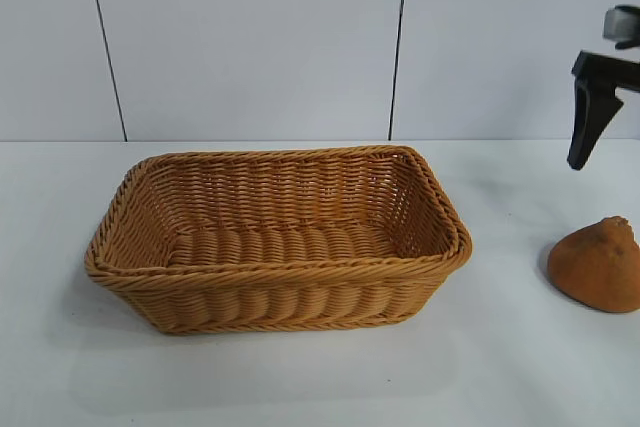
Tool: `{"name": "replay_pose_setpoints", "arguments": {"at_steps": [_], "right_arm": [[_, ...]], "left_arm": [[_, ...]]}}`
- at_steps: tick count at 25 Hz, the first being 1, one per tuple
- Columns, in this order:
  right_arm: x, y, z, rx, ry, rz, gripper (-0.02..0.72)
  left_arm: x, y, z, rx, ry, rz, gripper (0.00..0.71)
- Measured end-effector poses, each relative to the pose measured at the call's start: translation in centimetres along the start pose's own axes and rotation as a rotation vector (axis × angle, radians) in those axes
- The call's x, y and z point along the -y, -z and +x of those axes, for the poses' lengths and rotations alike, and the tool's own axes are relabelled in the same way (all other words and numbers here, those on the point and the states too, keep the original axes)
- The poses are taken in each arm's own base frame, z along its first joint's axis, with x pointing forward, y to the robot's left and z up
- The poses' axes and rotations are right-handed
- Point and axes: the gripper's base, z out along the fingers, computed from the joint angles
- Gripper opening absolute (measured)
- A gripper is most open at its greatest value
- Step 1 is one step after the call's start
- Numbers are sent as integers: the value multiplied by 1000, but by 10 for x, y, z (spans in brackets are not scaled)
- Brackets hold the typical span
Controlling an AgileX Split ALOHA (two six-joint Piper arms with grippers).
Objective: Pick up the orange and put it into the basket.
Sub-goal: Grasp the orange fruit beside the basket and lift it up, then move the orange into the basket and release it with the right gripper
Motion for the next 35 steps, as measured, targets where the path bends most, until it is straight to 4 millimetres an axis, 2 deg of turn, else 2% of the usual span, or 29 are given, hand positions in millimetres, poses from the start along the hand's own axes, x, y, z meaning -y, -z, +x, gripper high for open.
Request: {"name": "replay_pose_setpoints", "arguments": {"at_steps": [6,9,11,13,14,18,19,20,22,24,27,33,35], "right_arm": [[9,-48,-11,-83,-21,9,694],[10,-55,-14,-69,-24,11,693],[10,-55,-15,-58,-24,12,656],[10,-55,-15,-58,-24,12,572],[10,-55,-15,-58,-24,12,503],[10,-55,-14,-69,-24,11,118],[10,-55,-13,-73,-24,11,40],[9,-53,-13,-74,-23,10,11],[8,-48,-15,-66,-20,9,11],[7,-39,-16,-54,-15,8,11],[2,-12,-21,2,0,7,11],[-12,70,-27,232,41,-2,11],[-15,90,-25,290,50,-6,11]], "left_arm": [[0,0,0,0,0,0,672],[0,0,0,0,0,0,672],[0,0,0,0,0,0,672],[0,0,0,0,0,0,672],[0,0,0,0,0,0,672],[0,0,0,0,0,0,672],[0,0,0,0,0,0,672],[0,0,0,0,0,0,672],[0,0,0,0,0,0,672],[0,0,0,0,0,0,672],[0,0,0,0,0,0,672],[0,0,0,1,2,3,672],[0,0,0,1,2,3,672]]}}
